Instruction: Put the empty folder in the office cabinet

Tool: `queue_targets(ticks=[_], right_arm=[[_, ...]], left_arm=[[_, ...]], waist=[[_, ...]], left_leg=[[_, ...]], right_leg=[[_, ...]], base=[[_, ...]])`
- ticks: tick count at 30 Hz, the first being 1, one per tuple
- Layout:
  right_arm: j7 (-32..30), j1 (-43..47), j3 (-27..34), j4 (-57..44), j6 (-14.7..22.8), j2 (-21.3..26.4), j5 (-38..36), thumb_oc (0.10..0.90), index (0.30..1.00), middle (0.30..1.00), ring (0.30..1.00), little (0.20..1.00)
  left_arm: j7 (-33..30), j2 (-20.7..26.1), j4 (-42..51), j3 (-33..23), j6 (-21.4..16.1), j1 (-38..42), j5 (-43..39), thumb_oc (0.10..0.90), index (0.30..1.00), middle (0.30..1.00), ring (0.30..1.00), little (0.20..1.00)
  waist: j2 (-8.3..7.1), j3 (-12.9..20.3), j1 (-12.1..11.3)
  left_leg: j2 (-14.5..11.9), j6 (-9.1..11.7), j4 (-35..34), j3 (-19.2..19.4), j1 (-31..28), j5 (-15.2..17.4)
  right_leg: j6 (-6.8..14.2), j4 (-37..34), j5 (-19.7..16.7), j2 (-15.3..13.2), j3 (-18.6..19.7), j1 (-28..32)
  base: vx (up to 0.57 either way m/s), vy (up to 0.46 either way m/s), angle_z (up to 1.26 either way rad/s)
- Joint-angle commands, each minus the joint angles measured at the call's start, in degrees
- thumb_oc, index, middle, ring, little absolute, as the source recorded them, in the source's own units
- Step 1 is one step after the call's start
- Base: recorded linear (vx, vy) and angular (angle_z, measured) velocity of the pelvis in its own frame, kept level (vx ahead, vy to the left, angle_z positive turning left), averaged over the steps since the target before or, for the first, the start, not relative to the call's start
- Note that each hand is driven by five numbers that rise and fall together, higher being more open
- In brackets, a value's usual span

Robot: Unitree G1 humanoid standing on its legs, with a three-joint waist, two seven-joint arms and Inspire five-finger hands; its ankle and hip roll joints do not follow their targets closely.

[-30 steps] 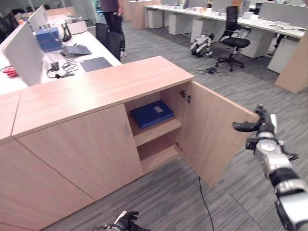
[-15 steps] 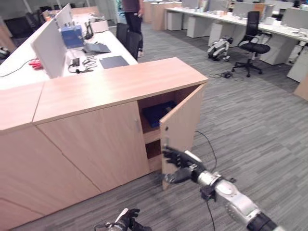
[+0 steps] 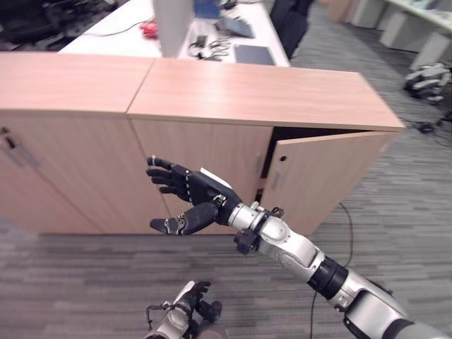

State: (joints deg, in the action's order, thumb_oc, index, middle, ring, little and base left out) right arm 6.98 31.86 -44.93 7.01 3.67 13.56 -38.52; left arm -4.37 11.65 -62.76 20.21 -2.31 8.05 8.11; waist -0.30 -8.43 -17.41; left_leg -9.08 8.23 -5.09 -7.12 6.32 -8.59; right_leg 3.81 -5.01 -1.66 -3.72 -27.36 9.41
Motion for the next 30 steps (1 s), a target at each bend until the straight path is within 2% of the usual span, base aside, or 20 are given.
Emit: queue_targets(ticks=[1,2,3,4,5,8,9,10,11,12,13,15,16,17,18,19,20,24,30], right_arm=[[0.18,-4.99,7.25,-2.07,2.60,7.87,5.94,0.800,0.900,0.900,0.900,0.900],[0.18,-5.20,7.28,-2.21,2.56,7.98,6.03,0.800,0.900,0.900,0.900,0.900],[0.60,-8.24,8.64,-1.11,1.45,9.46,7.26,0.800,0.900,0.900,0.900,0.900],[0.67,-11.17,10.18,0.24,0.82,10.48,8.69,0.800,0.900,0.900,0.900,0.900],[1.14,-15.44,11.96,2.10,-0.08,11.95,11.90,0.800,0.900,0.900,0.900,0.900],[0.53,-23.61,18.19,8.86,-1.20,12.29,18.15,0.800,0.900,0.900,0.900,0.900],[-0.51,-25.16,20.20,12.87,-0.76,11.49,21.36,0.800,0.900,0.900,0.900,0.900],[-2.15,-27.77,23.56,18.48,-0.82,10.25,25.14,0.800,0.900,0.900,0.900,0.900],[-2.16,-27.73,23.61,18.62,-0.71,10.14,25.22,0.800,0.900,0.900,0.900,0.900],[-3.42,-28.89,25.52,22.65,-0.74,9.05,26.46,0.800,0.900,0.900,0.900,0.900],[-5.16,-29.35,27.49,28.70,-1.30,7.41,29.31,0.800,0.900,0.900,0.900,0.900],[-5.17,-29.24,27.50,28.82,-1.23,7.33,29.34,0.800,0.900,0.900,0.900,0.900],[-8.06,-29.78,30.73,37.27,-1.65,5.64,29.87,0.800,0.900,0.900,0.900,0.900],[-8.94,-31.26,32.65,41.45,-2.10,4.74,28.90,0.800,0.900,0.900,0.900,0.900],[-9.71,-32.36,33.78,46.33,-2.37,4.08,27.84,0.800,0.900,0.900,0.900,0.900],[-10.09,-32.62,34.28,48.79,-2.24,3.92,26.77,0.800,0.900,0.900,0.900,0.900],[-9.51,-33.23,35.00,50.42,-2.11,4.34,26.22,0.800,0.900,0.900,0.900,0.900],[-7.92,-36.14,35.58,52.94,-2.86,4.08,27.81,0.800,0.900,0.900,0.900,0.900],[-7.32,-35.18,33.99,54.93,-3.22,4.19,28.68,0.800,0.900,0.900,0.900,0.900]], left_arm=[[0.46,2.56,-5.93,1.74,0.49,-1.82,4.16,0.800,0.900,0.900,0.900,0.900],[0.49,2.50,-5.87,1.79,0.50,-1.95,4.22,0.800,0.900,0.900,0.900,0.900],[1.42,3.23,-5.63,1.35,0.45,-3.34,5.00,0.800,0.900,0.900,0.900,0.900],[2.04,3.84,-5.54,1.01,0.36,-4.09,5.49,0.800,0.900,0.900,0.900,0.900],[2.52,4.08,-5.82,0.27,0.14,-5.28,6.22,0.800,0.900,0.900,0.900,0.900],[3.60,4.05,-5.67,-1.17,0.25,-6.98,7.10,0.800,0.900,0.900,0.900,0.900],[3.46,4.11,-5.44,-1.37,0.16,-6.44,6.78,0.800,0.900,0.900,0.900,0.900],[3.41,4.62,-3.29,-1.76,0.10,-5.28,5.13,0.800,0.900,0.900,0.900,0.900],[3.44,4.70,-3.22,-1.70,0.15,-5.28,5.09,0.800,0.900,0.900,0.900,0.900],[3.45,4.96,-2.01,-1.44,-0.02,-4.27,4.07,0.800,0.900,0.900,0.900,0.900],[2.67,5.62,0.11,-1.65,0.03,-1.90,1.77,0.800,0.900,0.900,0.900,0.900],[2.68,5.67,0.13,-1.66,0.06,-1.85,1.75,0.800,0.900,0.900,0.900,0.900],[1.43,7.44,2.73,-1.96,0.00,0.28,-1.22,0.800,0.900,0.900,0.900,0.900],[0.92,7.95,3.96,-2.20,-0.43,1.58,-3.28,0.800,0.900,0.900,0.900,0.900],[0.92,7.37,4.88,-0.84,-1.04,3.10,-4.57,0.800,0.900,0.900,0.900,0.900],[0.95,7.23,4.82,0.14,-1.20,3.97,-4.95,0.800,0.900,0.900,0.900,0.900],[4.48,10.50,2.26,-0.69,-2.45,2.64,-5.11,0.800,0.900,0.900,0.900,0.900],[7.24,10.77,6.47,-2.52,-2.20,-2.10,-7.80,0.800,0.900,0.900,0.900,0.900],[8.22,8.57,6.05,-2.00,-1.73,-2.29,-8.06,0.800,0.900,0.900,0.900,0.900]], waist=[[-0.89,-3.40,4.63],[-0.82,-3.13,4.44],[-0.82,-2.77,5.49],[-1.04,-2.66,6.30],[-0.90,-1.97,7.67],[0.24,-0.18,9.96],[0.06,-0.12,10.40],[0.15,-0.70,11.48],[-0.02,-0.71,11.34],[-0.02,-1.09,12.32],[0.20,-2.17,14.44],[0.00,-2.27,14.24],[1.59,-3.34,15.89],[1.90,-3.24,17.32],[1.69,-2.87,19.66],[1.25,-2.69,20.56],[0.97,-2.46,20.96],[1.41,-0.05,20.48],[1.70,0.46,20.57]], left_leg=[[-6.31,1.94,7.46,20.11,1.70,0.51],[-6.32,1.76,7.67,20.29,2.00,0.55],[-6.69,1.38,10.42,23.95,1.67,2.15],[-6.45,1.00,14.53,25.62,2.47,4.20],[-5.42,0.66,14.85,26.66,1.67,6.25],[-1.98,-1.64,9.95,27.10,-1.07,7.43],[-0.88,-2.42,9.32,27.16,-1.49,7.86],[0.38,-4.32,9.20,26.98,-2.35,9.34],[0.56,-4.44,9.20,27.11,-2.36,9.41],[1.55,-5.53,8.69,27.29,-3.65,10.40],[2.97,-7.39,7.42,28.24,-6.55,11.65],[3.22,-7.51,7.30,28.48,-6.70,11.67],[2.71,-8.13,5.46,27.45,-8.32,10.86],[3.23,-7.59,2.50,25.69,-10.51,10.27],[4.14,-6.90,1.32,23.03,-10.97,9.89],[5.02,-6.85,1.17,21.96,-11.07,10.03],[5.98,-6.74,1.03,20.90,-11.54,10.43],[6.91,-6.45,0.09,18.79,-12.62,10.78],[6.47,-5.67,0.09,18.70,-13.87,10.78]], right_leg=[[4.44,1.85,8.24,-6.75,1.93,1.66],[4.52,1.93,8.01,-6.83,2.09,1.29],[4.13,2.48,8.29,-7.23,1.77,0.61],[3.77,3.06,8.16,-7.90,1.36,0.03],[3.62,3.89,8.38,-8.48,0.85,-0.44],[4.10,7.06,8.07,-9.88,-0.16,-0.39],[4.64,9.77,8.08,-11.31,-0.10,-1.07],[5.65,16.90,7.32,-14.10,1.24,-3.68],[5.77,17.39,7.51,-14.42,1.44,-3.98],[6.84,21.85,6.18,-16.18,2.65,-5.68],[8.67,30.34,0.45,-19.20,5.29,-9.45],[8.83,30.65,0.48,-19.47,5.68,-9.70],[10.20,37.21,-2.18,-18.08,10.13,-14.39],[9.86,35.12,0.92,-14.40,15.53,-16.06],[8.78,26.38,6.58,-7.69,21.36,-15.28],[7.94,21.43,7.41,-5.32,24.08,-14.38],[7.62,17.81,7.67,-4.61,26.02,-13.36],[6.02,10.31,6.26,-3.85,26.89,-9.26],[5.36,7.59,5.75,-3.85,25.61,-6.63]], base=[[-0.23,0.174,0.62],[-0.21,0.148,0.57],[-0.08,0.068,1.39],[-0.07,0.109,1.29],[0.05,0.171,1.34],[0.16,0.233,0.52],[0.17,0.316,0.33],[0.11,0.234,0.18],[0.10,0.234,0.02],[0.12,0.263,0.04],[0.12,0.263,0.05],[0.08,0.127,-0.12],[0.19,0.072,-0.15],[0.31,0.021,0.09],[0.29,-0.081,0.32],[0.26,-0.090,0.61],[0.14,-0.041,0.69],[0.10,-0.061,0.93],[0.06,-0.063,0.12]])
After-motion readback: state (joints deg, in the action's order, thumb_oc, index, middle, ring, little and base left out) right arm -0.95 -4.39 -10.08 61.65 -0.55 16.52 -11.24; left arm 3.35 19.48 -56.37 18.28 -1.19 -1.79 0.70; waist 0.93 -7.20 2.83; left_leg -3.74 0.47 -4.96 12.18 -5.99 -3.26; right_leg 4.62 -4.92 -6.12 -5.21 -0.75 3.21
